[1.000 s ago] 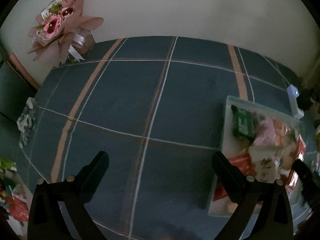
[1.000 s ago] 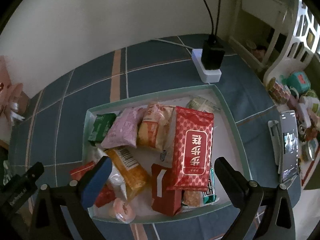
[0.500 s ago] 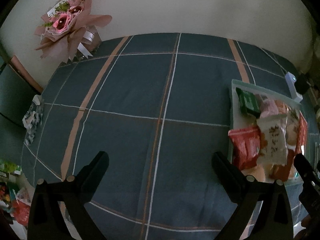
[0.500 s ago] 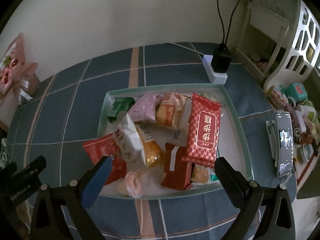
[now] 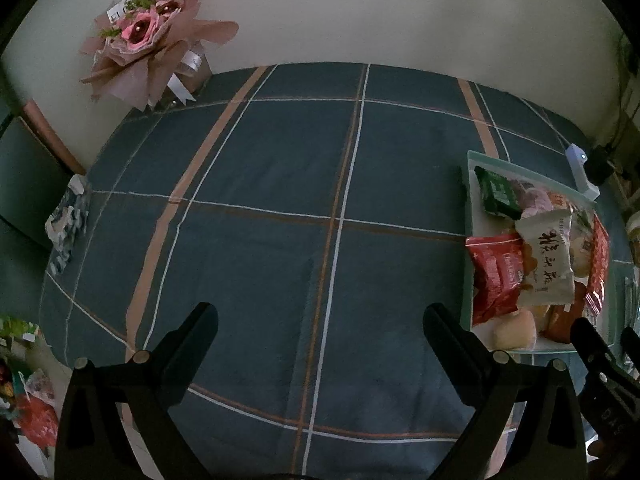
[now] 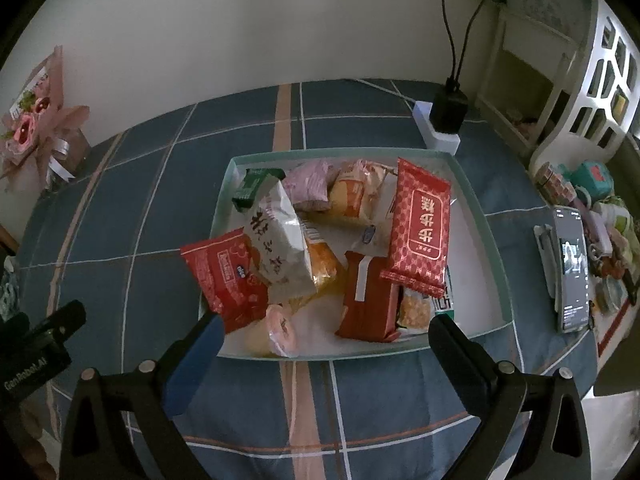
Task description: Organize snacks
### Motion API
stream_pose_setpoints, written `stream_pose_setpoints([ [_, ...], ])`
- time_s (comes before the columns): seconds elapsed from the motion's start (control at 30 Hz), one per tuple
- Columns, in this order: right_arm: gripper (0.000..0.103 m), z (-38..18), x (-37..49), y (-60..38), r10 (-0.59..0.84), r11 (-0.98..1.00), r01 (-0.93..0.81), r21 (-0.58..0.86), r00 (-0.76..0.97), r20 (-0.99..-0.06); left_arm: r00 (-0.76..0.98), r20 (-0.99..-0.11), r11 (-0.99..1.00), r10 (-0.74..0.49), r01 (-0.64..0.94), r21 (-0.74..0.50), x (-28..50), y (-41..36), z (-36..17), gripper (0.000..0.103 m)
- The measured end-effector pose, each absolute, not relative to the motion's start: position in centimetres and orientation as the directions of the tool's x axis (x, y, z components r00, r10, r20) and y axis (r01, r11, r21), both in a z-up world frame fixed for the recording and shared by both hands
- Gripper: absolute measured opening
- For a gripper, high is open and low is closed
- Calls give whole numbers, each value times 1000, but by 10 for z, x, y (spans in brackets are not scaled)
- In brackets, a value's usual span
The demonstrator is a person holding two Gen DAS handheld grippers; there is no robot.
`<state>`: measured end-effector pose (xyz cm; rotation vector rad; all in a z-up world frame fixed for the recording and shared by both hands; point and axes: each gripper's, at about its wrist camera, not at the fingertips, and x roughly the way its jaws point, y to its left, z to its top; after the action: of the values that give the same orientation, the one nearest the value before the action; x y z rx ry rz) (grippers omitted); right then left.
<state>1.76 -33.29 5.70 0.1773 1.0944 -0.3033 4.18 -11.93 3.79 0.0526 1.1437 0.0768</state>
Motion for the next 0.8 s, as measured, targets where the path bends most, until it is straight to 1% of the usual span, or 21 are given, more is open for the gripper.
stream_pose_setpoints([
  [0.8,103,54,22,-329,-162,947,319,-25,413,-896,386,-919,997,80,-50,66,48,-116,33,102],
])
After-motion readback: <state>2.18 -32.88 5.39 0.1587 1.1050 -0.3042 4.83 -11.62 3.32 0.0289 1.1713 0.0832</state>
